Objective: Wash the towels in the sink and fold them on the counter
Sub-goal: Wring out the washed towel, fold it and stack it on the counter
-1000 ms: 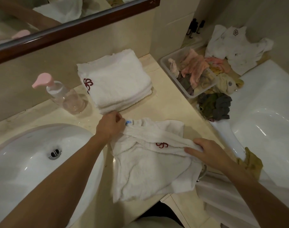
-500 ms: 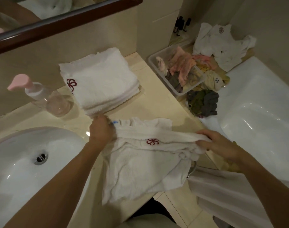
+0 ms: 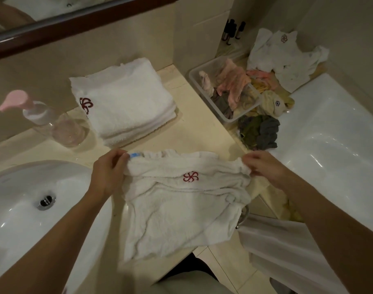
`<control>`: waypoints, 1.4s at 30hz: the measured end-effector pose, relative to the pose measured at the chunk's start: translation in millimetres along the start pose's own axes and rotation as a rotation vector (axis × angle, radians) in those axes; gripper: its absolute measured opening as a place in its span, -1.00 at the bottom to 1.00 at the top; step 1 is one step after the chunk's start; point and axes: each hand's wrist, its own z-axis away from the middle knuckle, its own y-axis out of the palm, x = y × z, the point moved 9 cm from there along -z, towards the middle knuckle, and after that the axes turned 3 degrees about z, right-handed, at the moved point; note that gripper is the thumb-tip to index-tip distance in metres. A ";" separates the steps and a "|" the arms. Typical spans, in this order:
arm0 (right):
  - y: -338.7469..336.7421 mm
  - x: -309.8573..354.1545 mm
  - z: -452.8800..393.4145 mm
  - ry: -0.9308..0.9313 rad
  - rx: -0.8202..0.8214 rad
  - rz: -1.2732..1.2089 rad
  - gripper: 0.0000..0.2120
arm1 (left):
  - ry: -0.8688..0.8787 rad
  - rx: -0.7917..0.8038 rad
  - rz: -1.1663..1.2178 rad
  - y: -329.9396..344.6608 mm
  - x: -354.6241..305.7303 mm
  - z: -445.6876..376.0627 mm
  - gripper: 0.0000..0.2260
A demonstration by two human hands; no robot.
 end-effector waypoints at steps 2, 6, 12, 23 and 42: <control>0.0 4.4 -9.9 -0.065 -0.118 0.235 -0.80 | -0.084 -0.072 0.144 -4.4 8.4 5.0 -0.86; -4.3 25.8 -4.2 -0.214 -0.287 0.326 -0.78 | -0.284 -0.103 0.426 1.3 27.0 10.0 -0.83; 76.7 102.9 38.4 -0.327 0.226 -0.114 -0.76 | -0.346 -0.103 0.398 -0.1 34.2 4.1 -0.75; 70.8 65.3 -14.5 -0.338 -0.005 0.395 -0.83 | -0.182 0.249 0.181 -9.3 35.1 -13.1 -0.83; 91.2 67.2 -1.1 -0.507 -0.252 0.549 -0.89 | -0.094 -0.057 0.013 -15.4 26.1 4.1 -0.93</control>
